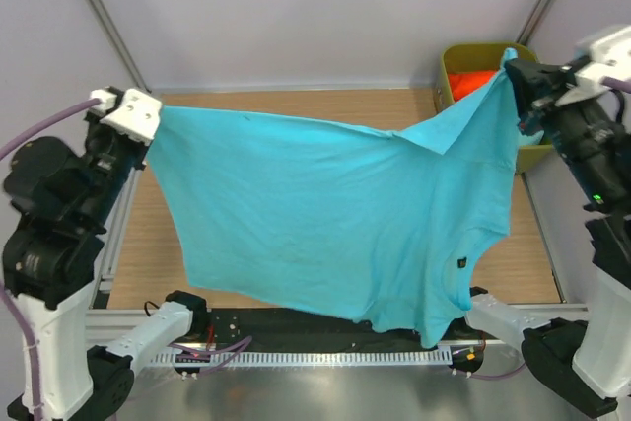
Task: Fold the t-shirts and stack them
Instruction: Flatten the tshirt out, then fold the tshirt
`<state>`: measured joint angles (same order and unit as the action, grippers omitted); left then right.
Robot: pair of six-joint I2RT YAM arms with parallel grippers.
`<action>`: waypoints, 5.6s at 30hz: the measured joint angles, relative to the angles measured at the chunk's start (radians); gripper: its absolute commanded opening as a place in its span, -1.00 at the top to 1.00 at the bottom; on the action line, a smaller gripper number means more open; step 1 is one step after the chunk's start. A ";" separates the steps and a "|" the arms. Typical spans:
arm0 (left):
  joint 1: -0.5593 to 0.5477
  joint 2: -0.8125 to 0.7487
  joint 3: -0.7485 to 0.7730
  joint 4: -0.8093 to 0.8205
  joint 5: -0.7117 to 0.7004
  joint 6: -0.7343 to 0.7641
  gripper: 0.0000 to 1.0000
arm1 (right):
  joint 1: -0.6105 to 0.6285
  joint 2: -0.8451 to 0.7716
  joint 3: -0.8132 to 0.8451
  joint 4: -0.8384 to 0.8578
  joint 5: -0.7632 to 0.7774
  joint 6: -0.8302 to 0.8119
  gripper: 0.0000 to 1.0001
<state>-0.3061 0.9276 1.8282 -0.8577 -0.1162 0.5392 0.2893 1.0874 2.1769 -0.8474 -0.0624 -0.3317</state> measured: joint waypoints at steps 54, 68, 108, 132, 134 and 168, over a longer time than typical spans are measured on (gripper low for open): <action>0.223 1.152 -0.169 0.572 0.010 -0.061 1.00 | -0.003 1.391 0.139 0.491 0.317 -0.066 0.97; 0.223 1.202 -0.098 0.584 -0.040 -0.069 1.00 | -0.003 1.442 0.179 0.543 0.329 -0.089 0.98; 0.250 1.094 -0.161 0.584 -0.100 -0.066 1.00 | 0.018 1.522 0.250 0.653 0.190 -0.037 0.98; 0.250 1.016 -0.230 0.573 -0.075 -0.069 1.00 | 0.003 1.130 -0.177 0.647 0.168 -0.037 0.97; 0.250 1.011 -0.235 0.570 -0.072 -0.070 1.00 | 0.003 1.095 -0.205 0.653 0.165 -0.037 0.97; 0.249 0.675 -0.620 0.523 -0.029 -0.123 1.00 | 0.015 0.555 -0.872 0.606 0.093 -0.018 0.97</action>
<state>-0.0566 1.6028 1.2087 -0.3347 -0.1455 0.4160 0.3042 1.6424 1.3052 -0.2417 0.0307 -0.3496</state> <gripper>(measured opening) 0.008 0.032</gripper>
